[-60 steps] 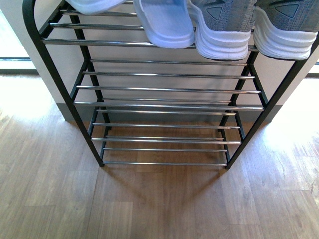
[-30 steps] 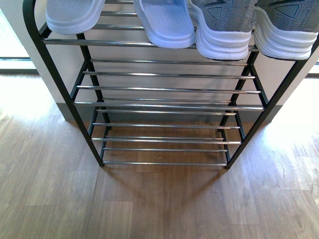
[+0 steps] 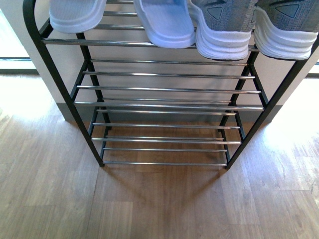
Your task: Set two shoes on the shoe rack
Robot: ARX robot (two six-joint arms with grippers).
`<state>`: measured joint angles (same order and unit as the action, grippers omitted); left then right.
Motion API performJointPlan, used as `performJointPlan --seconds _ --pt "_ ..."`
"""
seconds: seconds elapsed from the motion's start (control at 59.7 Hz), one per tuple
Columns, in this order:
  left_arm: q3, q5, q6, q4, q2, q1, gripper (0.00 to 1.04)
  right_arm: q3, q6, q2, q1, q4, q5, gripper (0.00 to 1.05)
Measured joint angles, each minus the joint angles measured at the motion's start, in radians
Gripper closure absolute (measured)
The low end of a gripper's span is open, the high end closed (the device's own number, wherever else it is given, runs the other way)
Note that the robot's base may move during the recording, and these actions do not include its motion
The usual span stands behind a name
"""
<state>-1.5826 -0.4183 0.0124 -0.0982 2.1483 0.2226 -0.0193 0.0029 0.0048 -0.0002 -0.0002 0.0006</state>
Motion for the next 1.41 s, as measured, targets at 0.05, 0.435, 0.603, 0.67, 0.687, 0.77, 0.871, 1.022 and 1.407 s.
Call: performJointPlan --seconds 0.05,0.435,0.603,0.67,0.687,0.77,0.871,1.022,1.407 --pt "0.000 0.000 0.000 0.000 0.000 0.000 0.09 0.000 0.000 0.000 0.000 0.000 0.000 0.09" --pt "0.412 0.235 -0.008 -0.724 -0.117 -0.036 0.13 0.000 0.000 0.000 0.000 0.000 0.000 0.09" --pt "0.427 0.235 -0.008 -0.753 -0.132 -0.046 0.09 0.000 0.000 0.000 0.000 0.000 0.000 0.09" --pt "0.428 0.237 -0.009 -0.753 -0.132 -0.045 0.09 0.000 0.000 0.000 0.000 0.000 0.000 0.09" --pt "0.429 0.237 -0.008 -0.753 -0.132 -0.045 0.09 0.000 0.000 0.000 0.000 0.000 0.000 0.09" --pt "0.429 0.237 -0.008 -0.753 -0.132 -0.045 0.09 0.000 0.000 0.000 0.000 0.000 0.000 0.09" --pt "0.429 0.236 -0.008 -0.753 -0.132 -0.045 0.09 0.000 0.000 0.000 0.000 0.000 0.000 0.09" --pt "0.415 0.194 0.008 -0.687 -0.139 -0.040 0.09 0.000 0.000 0.000 0.000 0.000 0.000 0.09" --pt "0.197 0.117 -0.060 -0.076 -0.121 -0.033 0.09 0.000 0.000 0.000 0.000 0.000 0.000 0.09"
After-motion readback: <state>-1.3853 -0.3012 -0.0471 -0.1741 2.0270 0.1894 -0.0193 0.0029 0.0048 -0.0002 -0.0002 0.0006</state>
